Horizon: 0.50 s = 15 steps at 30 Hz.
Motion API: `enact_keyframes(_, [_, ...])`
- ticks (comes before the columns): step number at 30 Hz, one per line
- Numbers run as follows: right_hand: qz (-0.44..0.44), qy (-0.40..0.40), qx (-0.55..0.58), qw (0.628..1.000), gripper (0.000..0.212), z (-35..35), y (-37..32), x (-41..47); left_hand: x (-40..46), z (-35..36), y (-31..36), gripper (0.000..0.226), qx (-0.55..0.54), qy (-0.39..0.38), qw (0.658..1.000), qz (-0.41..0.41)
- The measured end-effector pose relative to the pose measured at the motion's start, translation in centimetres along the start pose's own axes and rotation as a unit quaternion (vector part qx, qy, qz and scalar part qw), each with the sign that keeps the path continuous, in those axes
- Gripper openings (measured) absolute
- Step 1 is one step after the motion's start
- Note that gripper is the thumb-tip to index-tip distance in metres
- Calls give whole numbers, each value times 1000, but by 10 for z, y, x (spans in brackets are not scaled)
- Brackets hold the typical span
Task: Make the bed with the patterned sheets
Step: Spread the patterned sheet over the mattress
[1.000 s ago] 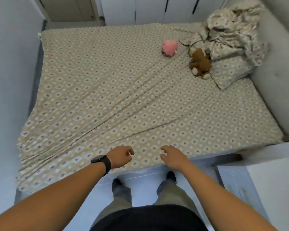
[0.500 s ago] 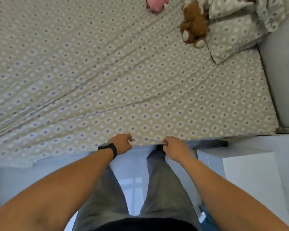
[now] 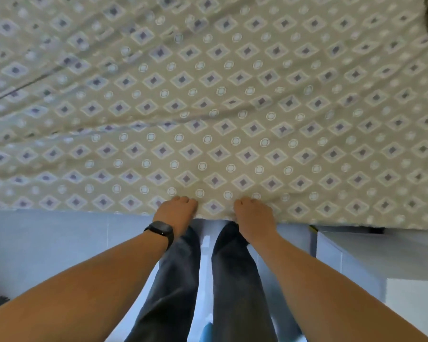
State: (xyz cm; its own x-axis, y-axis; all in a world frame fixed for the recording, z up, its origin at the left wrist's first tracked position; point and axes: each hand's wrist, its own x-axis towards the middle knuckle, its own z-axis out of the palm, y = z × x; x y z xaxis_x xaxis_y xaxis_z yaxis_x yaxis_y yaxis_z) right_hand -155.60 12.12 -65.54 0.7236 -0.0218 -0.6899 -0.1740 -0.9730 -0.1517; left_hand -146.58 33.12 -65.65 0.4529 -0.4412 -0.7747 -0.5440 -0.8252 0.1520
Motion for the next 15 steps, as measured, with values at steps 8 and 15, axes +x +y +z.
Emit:
enact_keyframes(8, [-65, 37, 52, 996, 38, 23, 2, -29, -33, 13, -11, 12, -9, -73, 994, 82])
enact_keyframes(15, [-48, -30, 98, 994, 32, -1, -14, -12, -15, 9, -23, 24, -98, -83, 988, 83])
